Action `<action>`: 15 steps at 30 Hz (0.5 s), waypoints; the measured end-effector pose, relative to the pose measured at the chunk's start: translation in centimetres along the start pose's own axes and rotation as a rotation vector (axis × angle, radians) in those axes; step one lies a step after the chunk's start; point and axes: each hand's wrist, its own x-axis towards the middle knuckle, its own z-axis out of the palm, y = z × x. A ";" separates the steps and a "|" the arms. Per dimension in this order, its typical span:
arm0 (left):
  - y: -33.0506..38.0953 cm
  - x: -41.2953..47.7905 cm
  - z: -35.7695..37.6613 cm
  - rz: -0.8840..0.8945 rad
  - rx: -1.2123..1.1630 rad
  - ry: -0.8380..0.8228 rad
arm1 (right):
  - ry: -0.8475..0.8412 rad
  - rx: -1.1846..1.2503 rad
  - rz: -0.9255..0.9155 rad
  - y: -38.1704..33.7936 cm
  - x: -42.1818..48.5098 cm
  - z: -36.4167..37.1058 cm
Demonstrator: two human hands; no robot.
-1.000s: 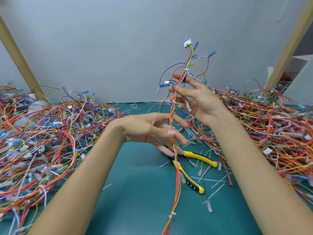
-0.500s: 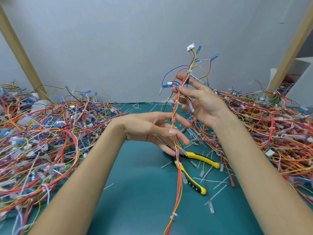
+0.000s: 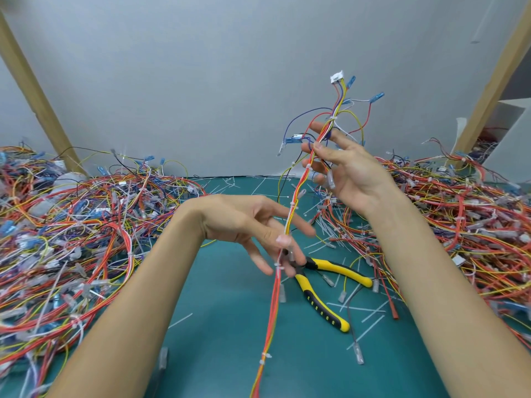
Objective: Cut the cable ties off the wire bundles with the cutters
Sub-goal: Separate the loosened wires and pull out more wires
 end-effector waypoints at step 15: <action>-0.9 0.7 -1.3 -0.110 0.435 0.978 | 0.066 -0.017 0.015 -0.9 -0.1 -0.8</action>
